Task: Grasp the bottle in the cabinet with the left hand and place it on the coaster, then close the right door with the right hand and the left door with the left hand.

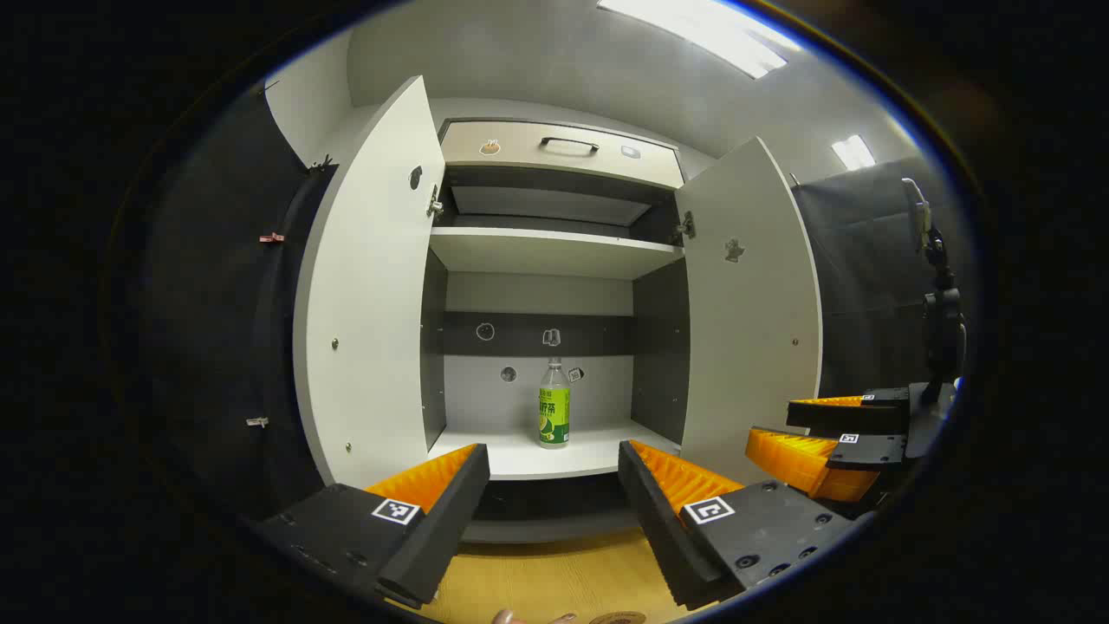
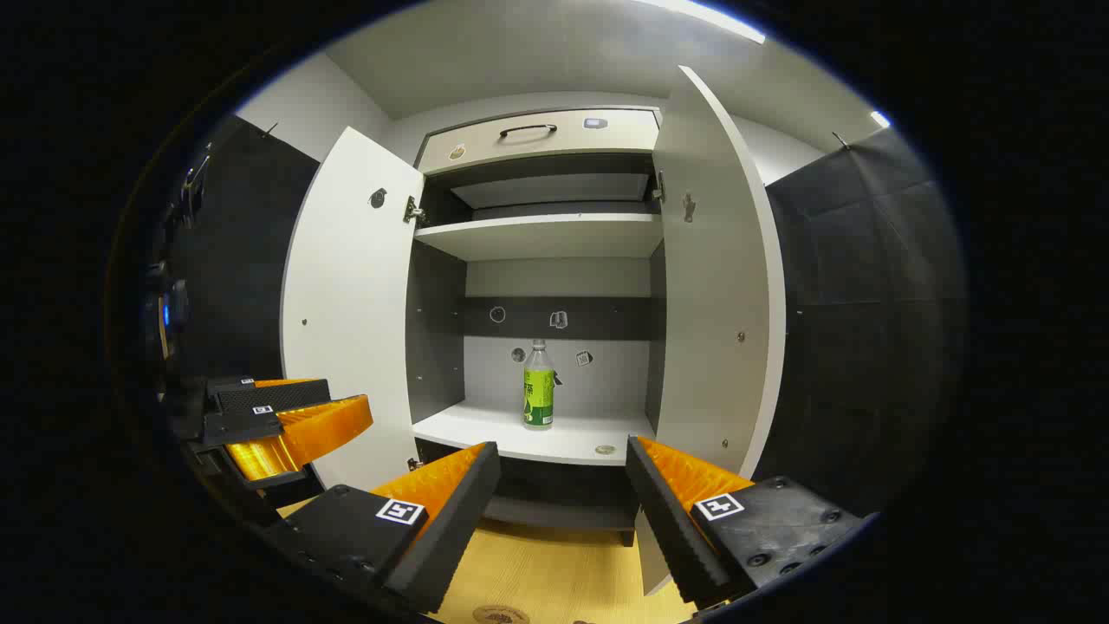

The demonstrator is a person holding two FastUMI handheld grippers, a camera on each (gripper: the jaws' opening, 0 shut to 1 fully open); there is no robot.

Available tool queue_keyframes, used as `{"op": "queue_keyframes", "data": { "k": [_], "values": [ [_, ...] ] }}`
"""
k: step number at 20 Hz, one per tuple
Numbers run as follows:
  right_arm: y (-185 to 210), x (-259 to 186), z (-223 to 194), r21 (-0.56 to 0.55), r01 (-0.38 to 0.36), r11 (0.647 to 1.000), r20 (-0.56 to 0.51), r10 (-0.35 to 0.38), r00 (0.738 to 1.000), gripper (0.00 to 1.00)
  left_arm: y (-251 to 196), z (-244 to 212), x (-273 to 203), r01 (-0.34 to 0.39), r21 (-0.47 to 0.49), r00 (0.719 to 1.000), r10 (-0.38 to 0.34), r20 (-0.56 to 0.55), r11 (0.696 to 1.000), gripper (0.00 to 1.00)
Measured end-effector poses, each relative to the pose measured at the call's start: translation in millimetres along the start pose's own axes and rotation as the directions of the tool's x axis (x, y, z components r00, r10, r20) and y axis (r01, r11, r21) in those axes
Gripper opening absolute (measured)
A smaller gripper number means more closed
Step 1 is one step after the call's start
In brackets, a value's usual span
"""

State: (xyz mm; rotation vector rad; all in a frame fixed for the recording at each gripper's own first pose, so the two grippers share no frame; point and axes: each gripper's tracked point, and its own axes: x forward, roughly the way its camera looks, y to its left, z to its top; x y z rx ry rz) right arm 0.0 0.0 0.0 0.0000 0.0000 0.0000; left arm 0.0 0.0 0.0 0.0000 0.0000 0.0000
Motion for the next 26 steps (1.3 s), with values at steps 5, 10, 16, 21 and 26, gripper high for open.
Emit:
{"op": "queue_keyframes", "data": {
  "k": [5, 10, 16, 21, 26],
  "values": [
    [4, -3, 0, -0.010, 0.004, 1.000, -0.004, -0.004, 1.000, 0.97, -2, -2, -2, 0.024, -0.017, 1.000, -0.024, 0.000, 1.000, 0.95],
    [7, -5, 1, 0.003, 0.009, 1.000, -0.005, -0.009, 1.000, 0.98, 3, -5, -4, 0.024, -0.020, 1.000, -0.024, -0.007, 1.000, 0.95],
    [12, -9, 1, -0.001, 0.021, 1.000, -0.002, -0.021, 1.000, 0.98, 5, -7, -9, 0.039, -0.007, 0.999, -0.039, -0.020, 0.999, 0.95],
    [22, -15, 4, -0.002, 0.028, 1.000, 0.007, -0.028, 1.000, 0.98, 12, -3, -16, 0.047, 0.022, 0.999, -0.046, -0.009, 0.999, 0.95],
    [26, -21, 4, -0.013, 0.053, 0.998, 0.013, -0.053, 0.999, 0.98, 5, 2, -20, 0.113, 0.009, 0.994, -0.113, 0.001, 0.994, 0.95]
  ]
}}
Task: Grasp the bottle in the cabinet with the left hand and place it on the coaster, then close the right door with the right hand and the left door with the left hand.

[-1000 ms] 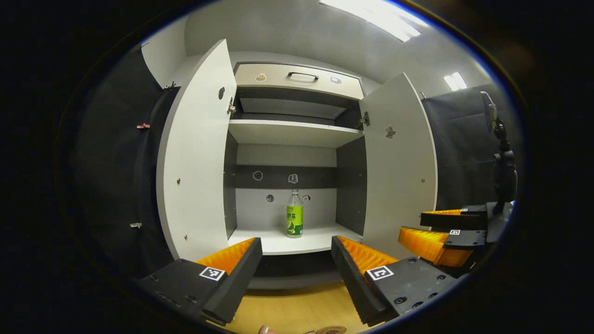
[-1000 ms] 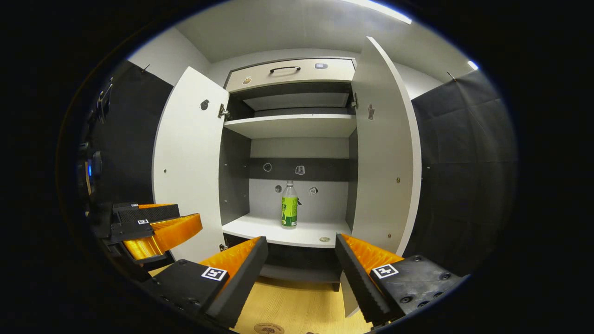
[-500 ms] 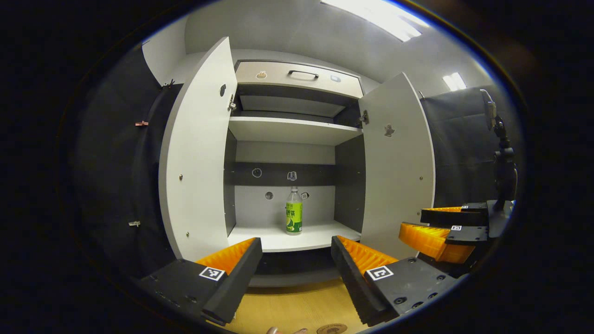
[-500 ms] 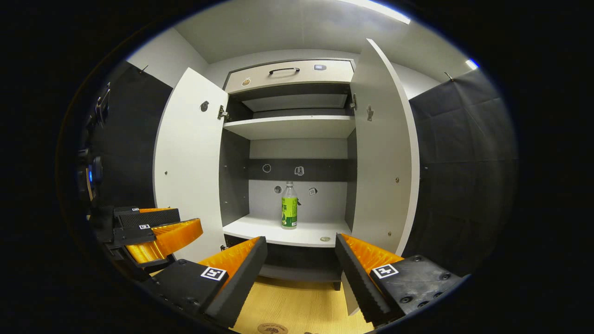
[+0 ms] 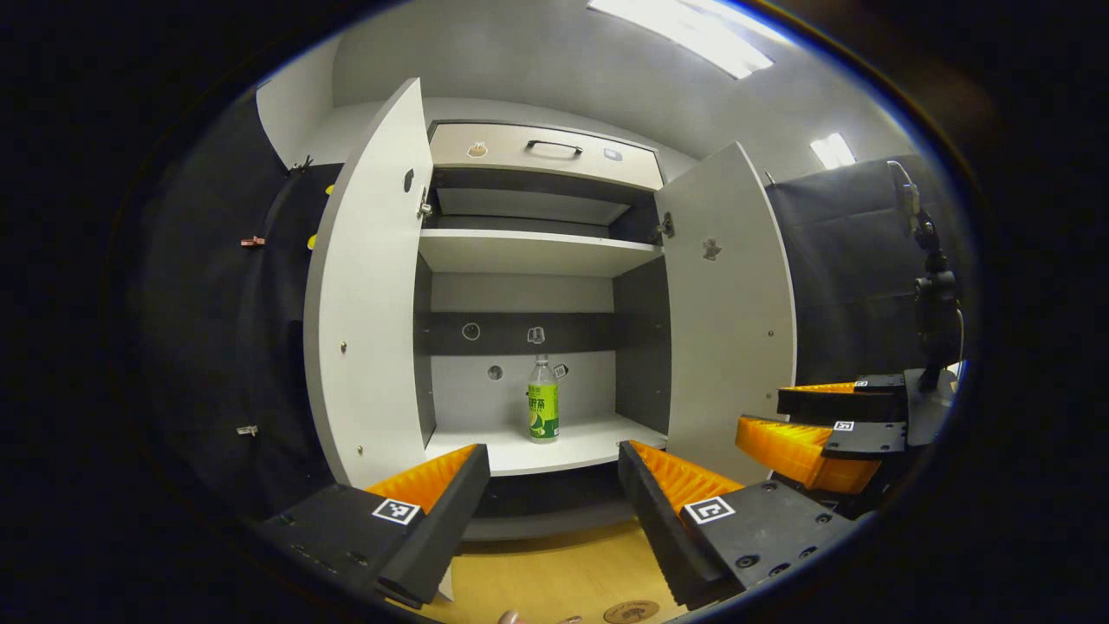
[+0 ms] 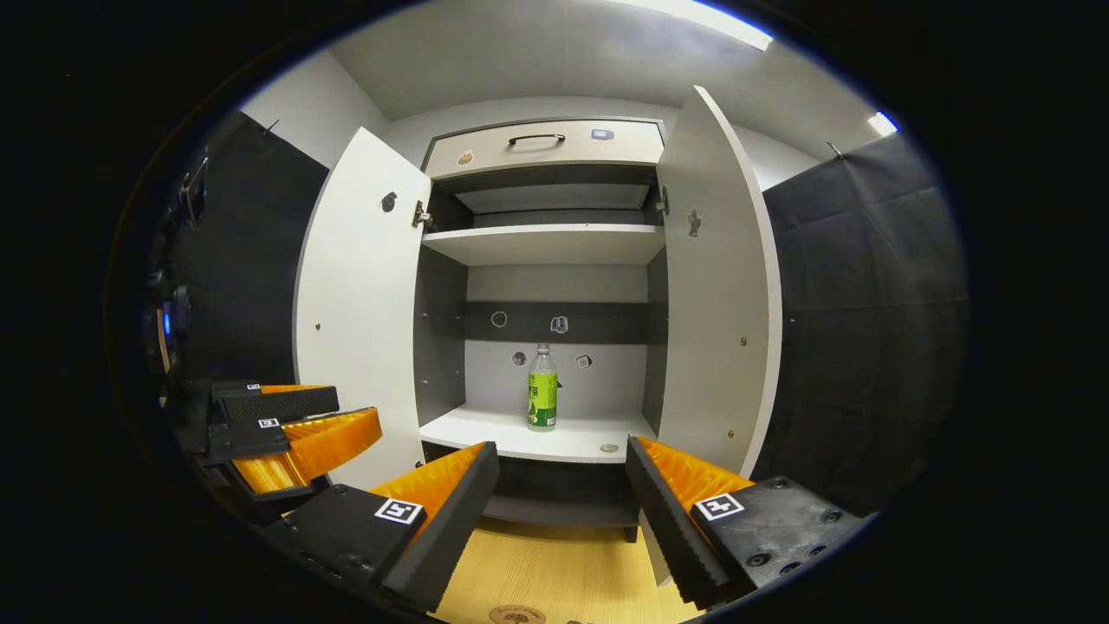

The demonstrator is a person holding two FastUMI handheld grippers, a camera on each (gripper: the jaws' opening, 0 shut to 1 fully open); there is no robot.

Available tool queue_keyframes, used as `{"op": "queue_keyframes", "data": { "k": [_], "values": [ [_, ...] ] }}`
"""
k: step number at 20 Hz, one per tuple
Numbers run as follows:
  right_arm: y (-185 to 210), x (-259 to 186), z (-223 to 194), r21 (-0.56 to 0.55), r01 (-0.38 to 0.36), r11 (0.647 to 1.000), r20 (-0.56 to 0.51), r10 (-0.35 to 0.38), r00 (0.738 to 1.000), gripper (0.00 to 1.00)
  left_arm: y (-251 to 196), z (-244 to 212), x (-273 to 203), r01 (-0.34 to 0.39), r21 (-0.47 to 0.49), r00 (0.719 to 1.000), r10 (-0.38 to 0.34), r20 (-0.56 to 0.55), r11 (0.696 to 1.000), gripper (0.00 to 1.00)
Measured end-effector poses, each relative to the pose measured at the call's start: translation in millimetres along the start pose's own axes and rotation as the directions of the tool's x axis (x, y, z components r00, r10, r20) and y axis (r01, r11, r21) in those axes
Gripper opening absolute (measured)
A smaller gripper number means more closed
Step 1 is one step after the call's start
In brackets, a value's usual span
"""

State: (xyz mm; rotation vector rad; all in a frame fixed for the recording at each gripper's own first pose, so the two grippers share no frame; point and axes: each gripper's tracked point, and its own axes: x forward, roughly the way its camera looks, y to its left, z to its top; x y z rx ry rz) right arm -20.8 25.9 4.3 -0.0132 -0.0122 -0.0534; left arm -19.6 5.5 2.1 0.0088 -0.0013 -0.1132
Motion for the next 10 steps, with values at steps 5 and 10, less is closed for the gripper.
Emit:
{"op": "queue_keyframes", "data": {
  "k": [5, 10],
  "values": [
    [-7, -9, -9, -0.003, 0.034, 0.999, -0.024, -0.034, 0.999, 0.98, 0, 8, 11, 0.029, 0.004, 0.999, -0.029, 0.019, 1.000, 0.95],
    [-13, 0, -9, -0.001, 0.014, 1.000, -0.016, -0.014, 1.000, 0.98, 3, 9, 38, 0.019, -0.019, 0.999, -0.018, 0.028, 1.000, 0.95]
  ]
}}
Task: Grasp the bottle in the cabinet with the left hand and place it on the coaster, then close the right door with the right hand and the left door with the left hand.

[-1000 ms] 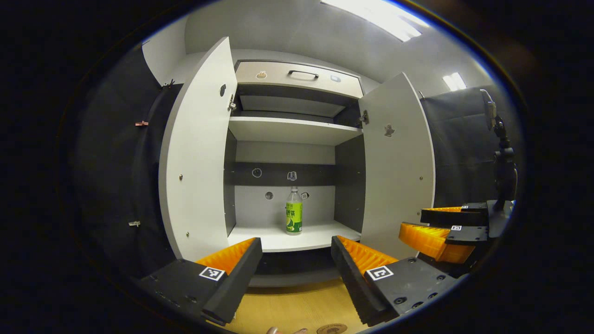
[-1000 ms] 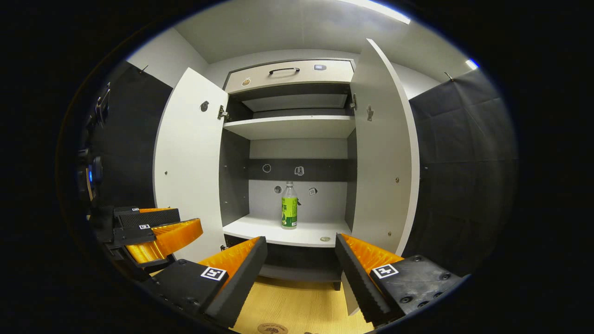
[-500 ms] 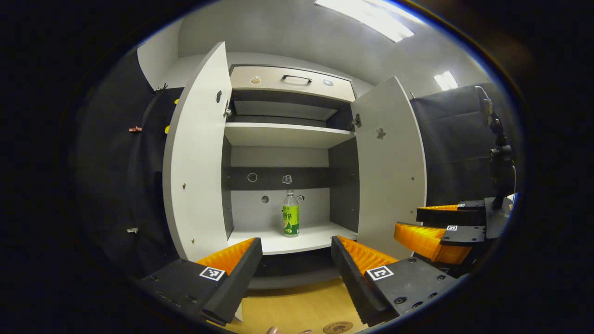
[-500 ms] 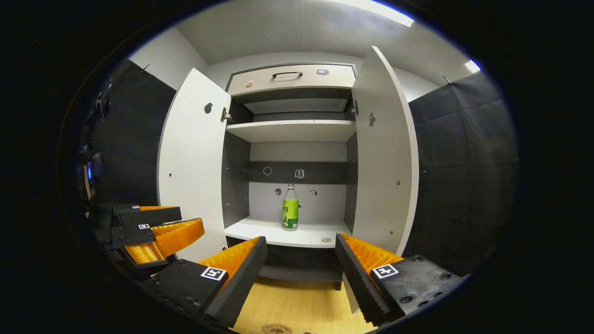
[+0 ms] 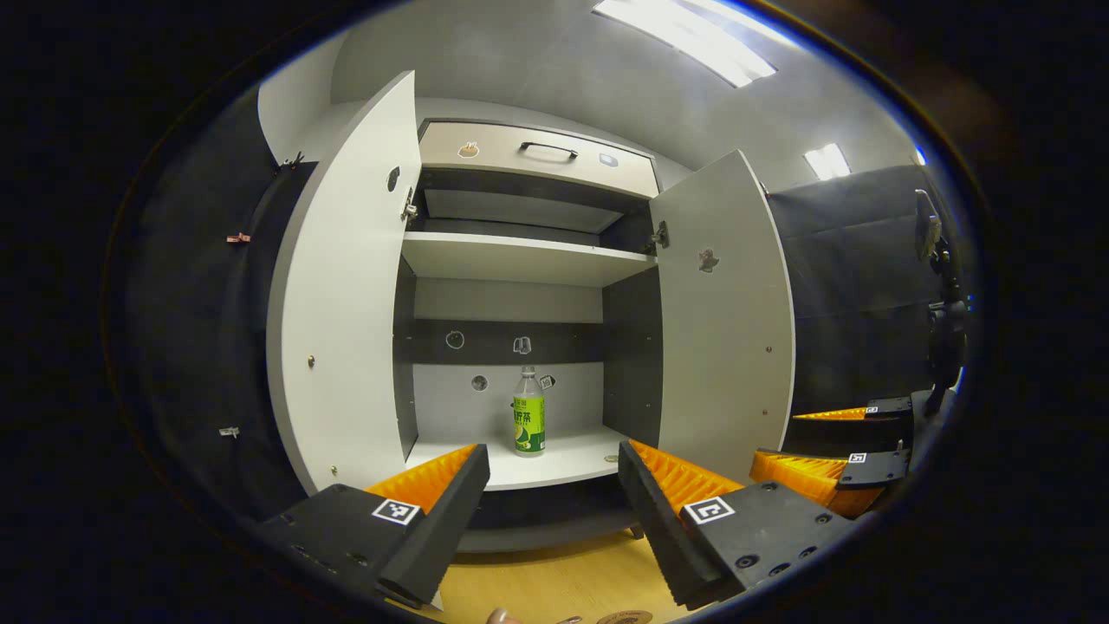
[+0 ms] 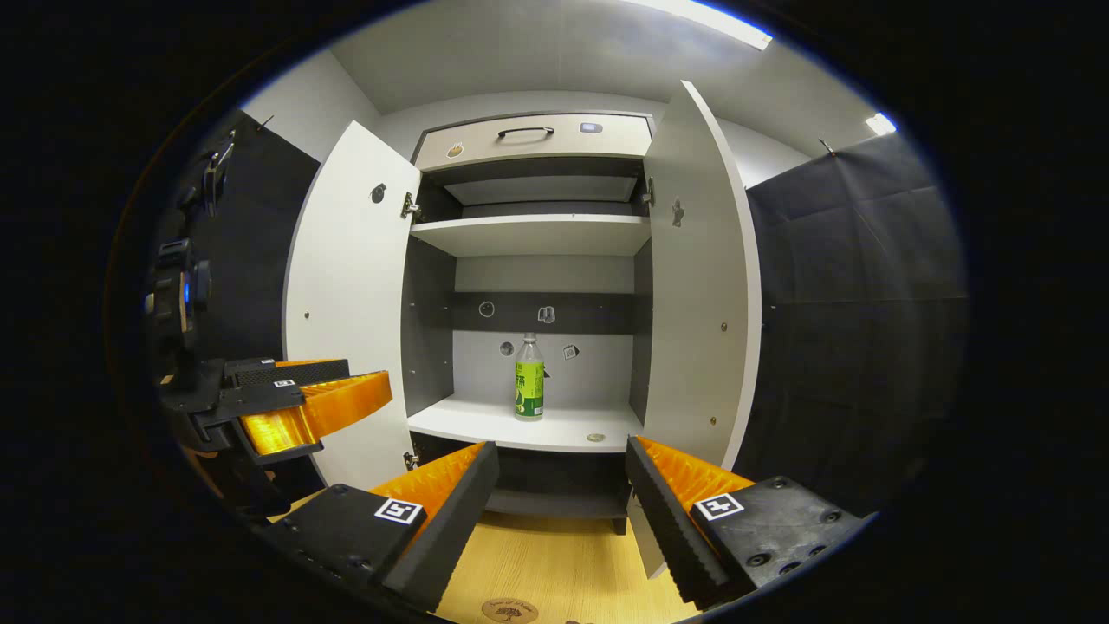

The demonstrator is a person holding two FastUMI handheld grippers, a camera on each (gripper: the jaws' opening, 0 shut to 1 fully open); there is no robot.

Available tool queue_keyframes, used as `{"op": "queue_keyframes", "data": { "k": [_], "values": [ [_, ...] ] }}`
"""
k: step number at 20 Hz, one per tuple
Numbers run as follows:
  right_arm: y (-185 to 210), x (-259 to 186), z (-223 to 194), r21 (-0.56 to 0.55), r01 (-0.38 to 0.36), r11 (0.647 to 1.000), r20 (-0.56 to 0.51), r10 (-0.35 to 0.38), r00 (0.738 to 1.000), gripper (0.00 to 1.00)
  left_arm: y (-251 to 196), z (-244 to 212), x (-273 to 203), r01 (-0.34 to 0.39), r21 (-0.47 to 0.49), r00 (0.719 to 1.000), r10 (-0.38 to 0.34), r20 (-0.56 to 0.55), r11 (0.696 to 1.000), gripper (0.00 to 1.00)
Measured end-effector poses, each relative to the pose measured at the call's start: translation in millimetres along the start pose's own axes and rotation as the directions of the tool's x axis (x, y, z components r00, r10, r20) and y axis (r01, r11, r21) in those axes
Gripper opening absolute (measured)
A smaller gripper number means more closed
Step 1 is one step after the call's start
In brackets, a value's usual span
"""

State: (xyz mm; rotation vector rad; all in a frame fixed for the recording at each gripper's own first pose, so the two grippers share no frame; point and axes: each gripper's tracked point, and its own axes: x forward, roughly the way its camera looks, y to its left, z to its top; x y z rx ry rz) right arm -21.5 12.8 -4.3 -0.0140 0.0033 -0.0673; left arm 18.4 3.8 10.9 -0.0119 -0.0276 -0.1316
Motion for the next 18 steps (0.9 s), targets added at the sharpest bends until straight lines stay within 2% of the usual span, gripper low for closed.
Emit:
{"op": "queue_keyframes", "data": {
  "k": [6, 11, 18],
  "values": [
    [4, 37, -3, -0.027, -0.114, 0.993, 0.016, 0.115, 0.993, 0.98, 10, -1, 57, -0.045, 0.025, 0.999, 0.045, 0.014, 0.999, 0.95],
    [0, 71, -5, -0.055, -0.182, 0.982, 0.021, 0.183, 0.983, 0.98, 17, -10, 112, -0.077, 0.046, 0.997, 0.077, 0.007, 0.996, 0.95],
    [-13, 105, -21, -0.083, -0.200, 0.976, -0.014, 0.199, 0.980, 0.98, 20, -16, 177, -0.077, 0.070, 0.997, 0.076, 0.016, 0.995, 0.94]
  ]
}}
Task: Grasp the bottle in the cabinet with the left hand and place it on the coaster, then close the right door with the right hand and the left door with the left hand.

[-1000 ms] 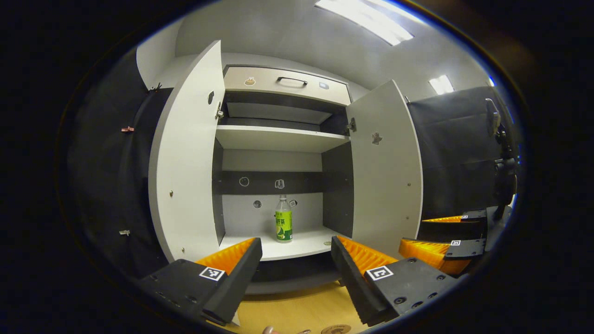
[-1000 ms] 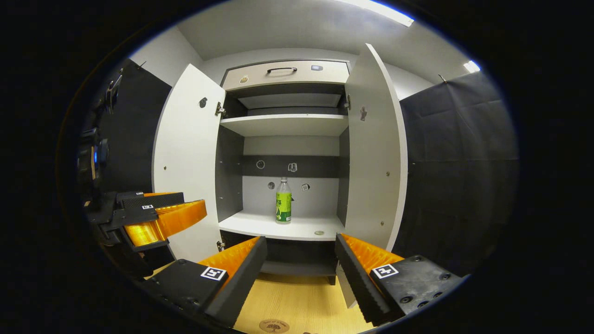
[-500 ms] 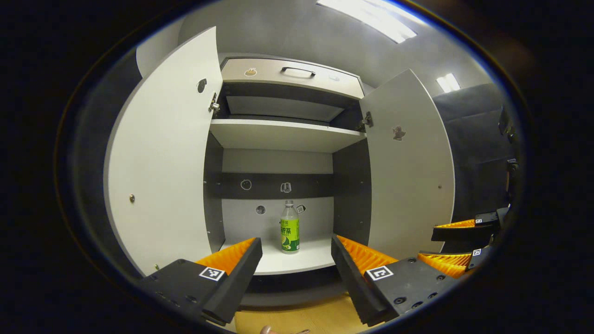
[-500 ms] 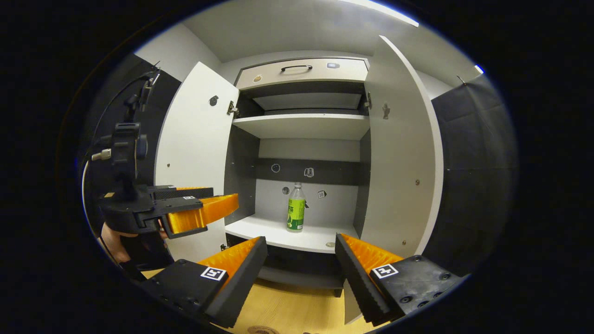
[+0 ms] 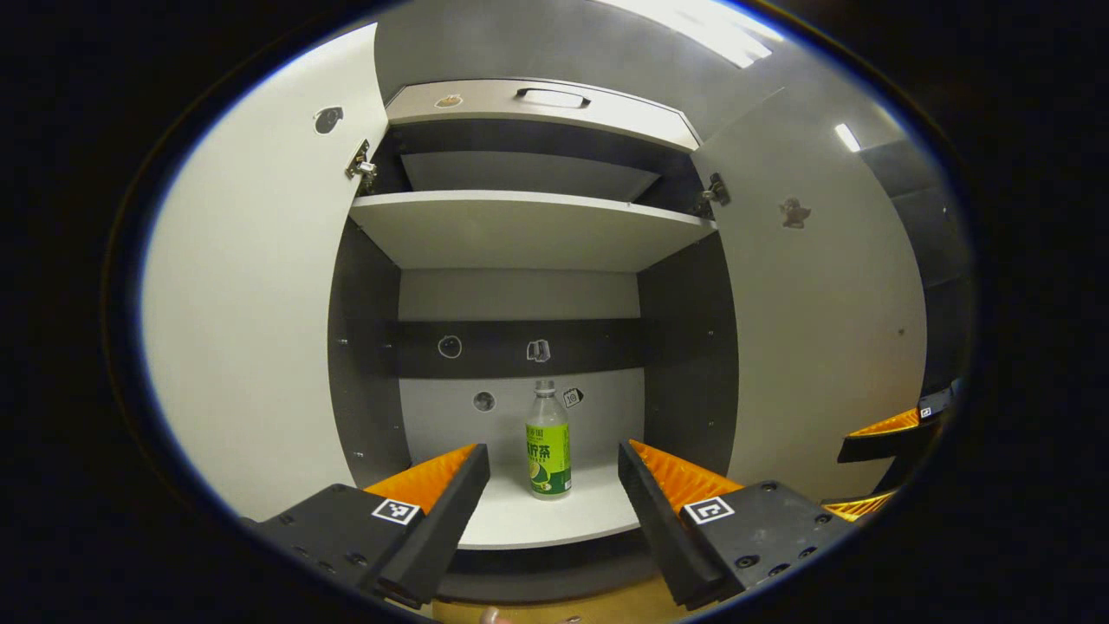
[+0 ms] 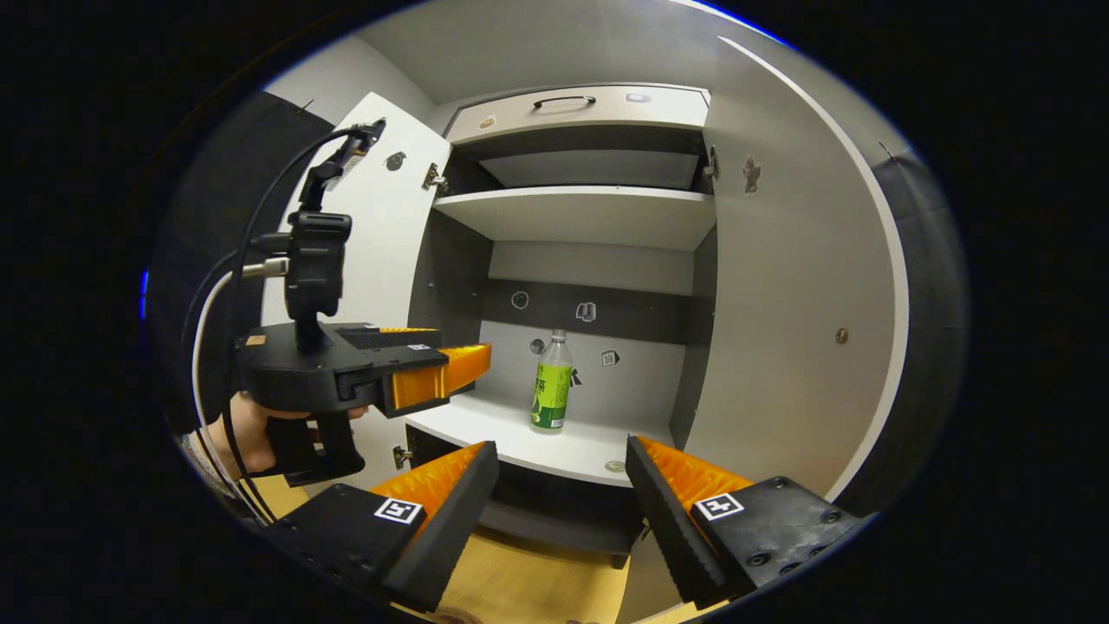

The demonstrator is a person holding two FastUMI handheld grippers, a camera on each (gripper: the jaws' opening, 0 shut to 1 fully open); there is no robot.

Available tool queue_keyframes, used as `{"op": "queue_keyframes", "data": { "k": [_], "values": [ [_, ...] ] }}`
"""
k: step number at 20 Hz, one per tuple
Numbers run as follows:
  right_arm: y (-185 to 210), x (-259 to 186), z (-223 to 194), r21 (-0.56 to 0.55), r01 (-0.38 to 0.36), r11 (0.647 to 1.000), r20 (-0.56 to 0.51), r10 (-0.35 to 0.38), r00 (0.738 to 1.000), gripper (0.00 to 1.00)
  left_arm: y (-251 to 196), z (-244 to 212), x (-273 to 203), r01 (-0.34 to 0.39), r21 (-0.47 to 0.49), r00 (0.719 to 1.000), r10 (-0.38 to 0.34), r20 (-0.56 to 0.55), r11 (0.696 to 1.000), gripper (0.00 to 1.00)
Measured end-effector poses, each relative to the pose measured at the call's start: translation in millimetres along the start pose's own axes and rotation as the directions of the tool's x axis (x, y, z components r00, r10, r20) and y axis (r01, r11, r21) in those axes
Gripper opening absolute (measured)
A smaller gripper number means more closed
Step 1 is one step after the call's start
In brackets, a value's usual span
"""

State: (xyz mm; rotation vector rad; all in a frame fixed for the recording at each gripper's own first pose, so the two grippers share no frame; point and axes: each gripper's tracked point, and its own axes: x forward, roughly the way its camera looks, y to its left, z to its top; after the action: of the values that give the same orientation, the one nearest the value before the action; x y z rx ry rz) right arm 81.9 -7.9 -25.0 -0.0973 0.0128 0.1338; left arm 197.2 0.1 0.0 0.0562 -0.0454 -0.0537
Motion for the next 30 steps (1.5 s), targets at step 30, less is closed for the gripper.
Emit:
{"op": "queue_keyframes", "data": {
  "k": [30],
  "values": [
    [-12, 67, -38, -0.010, -0.037, 0.999, -0.085, 0.036, 0.996, 0.98, 18, -82, 175, -0.015, -0.055, 0.998, 0.011, -0.069, 0.998, 0.93]
  ]
}}
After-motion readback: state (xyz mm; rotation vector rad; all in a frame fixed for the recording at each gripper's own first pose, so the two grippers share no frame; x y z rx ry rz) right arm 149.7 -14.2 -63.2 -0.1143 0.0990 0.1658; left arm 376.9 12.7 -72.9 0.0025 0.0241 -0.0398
